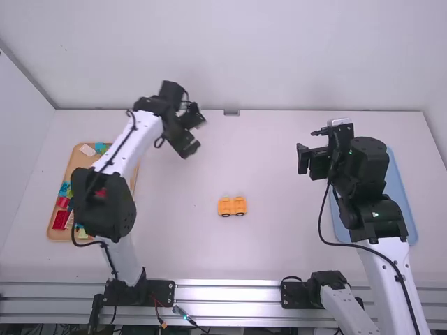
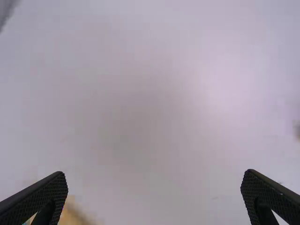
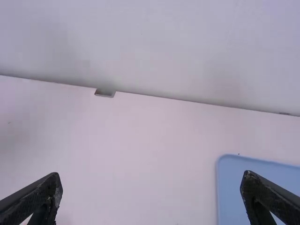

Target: Assemble lego blocks to make yellow taxi

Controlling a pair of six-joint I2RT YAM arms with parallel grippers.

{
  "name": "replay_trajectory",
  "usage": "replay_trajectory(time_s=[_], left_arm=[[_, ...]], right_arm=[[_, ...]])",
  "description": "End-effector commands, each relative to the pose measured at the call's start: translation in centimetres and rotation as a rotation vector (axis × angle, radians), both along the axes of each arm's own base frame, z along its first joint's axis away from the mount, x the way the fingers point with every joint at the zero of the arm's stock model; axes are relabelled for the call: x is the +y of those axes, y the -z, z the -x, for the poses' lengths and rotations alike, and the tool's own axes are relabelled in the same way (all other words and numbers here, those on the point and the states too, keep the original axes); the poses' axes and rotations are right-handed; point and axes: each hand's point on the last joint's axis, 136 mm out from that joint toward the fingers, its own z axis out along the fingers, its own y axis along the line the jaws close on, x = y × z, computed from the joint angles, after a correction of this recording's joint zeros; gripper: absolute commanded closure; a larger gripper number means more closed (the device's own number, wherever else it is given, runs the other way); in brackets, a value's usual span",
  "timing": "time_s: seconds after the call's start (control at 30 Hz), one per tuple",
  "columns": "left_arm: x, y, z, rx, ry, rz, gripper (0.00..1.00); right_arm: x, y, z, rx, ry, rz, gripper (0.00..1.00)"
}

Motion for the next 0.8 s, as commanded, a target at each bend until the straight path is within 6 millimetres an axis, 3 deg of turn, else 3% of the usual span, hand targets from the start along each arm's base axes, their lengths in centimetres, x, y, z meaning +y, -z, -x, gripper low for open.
replay_trajectory(time_s=[0.0, 0.03, 0.07, 0.13, 0.23, 0.27, 0.43, 0.53, 0.77], left_arm=[[7.3, -2.4, -0.7, -0.066, -0.214, -0.074, 0.01], [8.1, -2.5, -0.9, -0.072, -0.242, -0.077, 0.01], [11.6, -2.7, -1.2, -0.097, -0.362, -0.082, 0.01], [15.1, -2.7, -0.9, -0.105, -0.471, -0.060, 0.01], [18.3, -2.1, 0.1, -0.074, -0.556, 0.046, 0.01], [18.3, -2.1, 0.1, -0.074, -0.556, 0.046, 0.01], [22.2, 0.3, 1.6, -0.011, -0.552, 0.104, 0.01], [23.2, 2.3, 2.0, 0.040, -0.537, 0.060, 0.01], [22.1, 6.4, 1.2, 0.119, -0.443, 0.034, 0.04]], right_arm=[[0.4, -1.5, 0.0, -0.033, -0.017, -0.008, 0.01], [0.5, -1.5, 0.0, -0.033, -0.018, -0.008, 0.01], [0.7, -1.5, 0.0, -0.035, -0.025, -0.008, 0.01], [1.1, -1.6, 0.0, -0.039, -0.036, -0.008, 0.01], [1.5, -1.9, 0.0, -0.049, -0.051, -0.010, 0.01], [1.5, -1.9, 0.0, -0.049, -0.051, -0.010, 0.01], [1.6, -2.3, -0.3, -0.071, -0.052, -0.012, 0.01], [1.7, -2.3, -0.2, -0.070, -0.056, -0.013, 0.01], [1.7, -2.3, -0.2, -0.069, -0.051, -0.020, 0.01]])
